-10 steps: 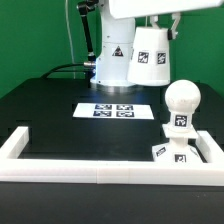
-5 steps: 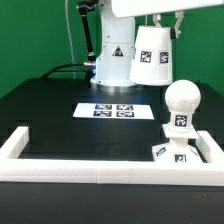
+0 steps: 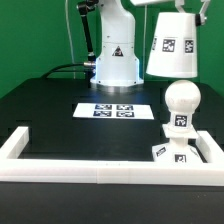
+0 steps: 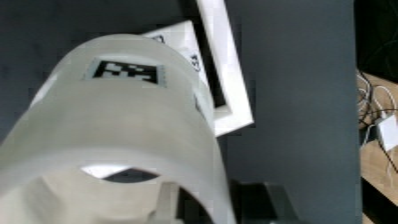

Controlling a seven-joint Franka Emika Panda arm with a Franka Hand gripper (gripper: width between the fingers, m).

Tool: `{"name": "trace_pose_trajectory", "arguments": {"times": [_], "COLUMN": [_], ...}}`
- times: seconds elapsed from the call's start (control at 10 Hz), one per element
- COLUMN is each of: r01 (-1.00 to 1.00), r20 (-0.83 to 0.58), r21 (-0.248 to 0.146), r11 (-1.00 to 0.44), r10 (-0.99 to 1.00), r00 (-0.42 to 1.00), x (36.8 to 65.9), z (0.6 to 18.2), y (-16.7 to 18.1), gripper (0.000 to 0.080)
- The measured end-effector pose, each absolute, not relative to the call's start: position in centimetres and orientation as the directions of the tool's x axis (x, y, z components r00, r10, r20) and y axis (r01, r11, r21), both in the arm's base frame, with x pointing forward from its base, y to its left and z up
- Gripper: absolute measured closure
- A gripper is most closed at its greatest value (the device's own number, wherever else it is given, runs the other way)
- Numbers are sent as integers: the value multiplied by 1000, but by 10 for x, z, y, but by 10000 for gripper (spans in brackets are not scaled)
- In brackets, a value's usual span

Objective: Assemble lamp

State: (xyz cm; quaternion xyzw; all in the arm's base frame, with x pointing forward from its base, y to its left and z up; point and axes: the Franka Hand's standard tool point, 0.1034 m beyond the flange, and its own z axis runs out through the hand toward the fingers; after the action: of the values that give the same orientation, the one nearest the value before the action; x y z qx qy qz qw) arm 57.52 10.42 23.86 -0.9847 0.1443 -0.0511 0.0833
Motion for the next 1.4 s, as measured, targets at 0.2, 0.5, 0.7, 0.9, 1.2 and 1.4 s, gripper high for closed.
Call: {"name": "trace_pose_trajectory", "arguments": {"times": [0.2,0.5,0.7,0.9,1.2,1.4], "r01": [-265,-253,-237,-210,-182,-178], "r20": [82,99,112,124,129,125], "r21": [-172,-158,-152,-138,-126,-122], "r11": [-949,-954,-959,-968,-975,-976], "r10": [-282,-270,-255,-227,-198,-194], "r00": [956,958,960,966,972,973], "x": [590,595,591,587,586,585], "z": [233,207,192,174,158,154], "y": [112,119,121,119,122,122], "gripper": [755,755,755,755,755,755]}}
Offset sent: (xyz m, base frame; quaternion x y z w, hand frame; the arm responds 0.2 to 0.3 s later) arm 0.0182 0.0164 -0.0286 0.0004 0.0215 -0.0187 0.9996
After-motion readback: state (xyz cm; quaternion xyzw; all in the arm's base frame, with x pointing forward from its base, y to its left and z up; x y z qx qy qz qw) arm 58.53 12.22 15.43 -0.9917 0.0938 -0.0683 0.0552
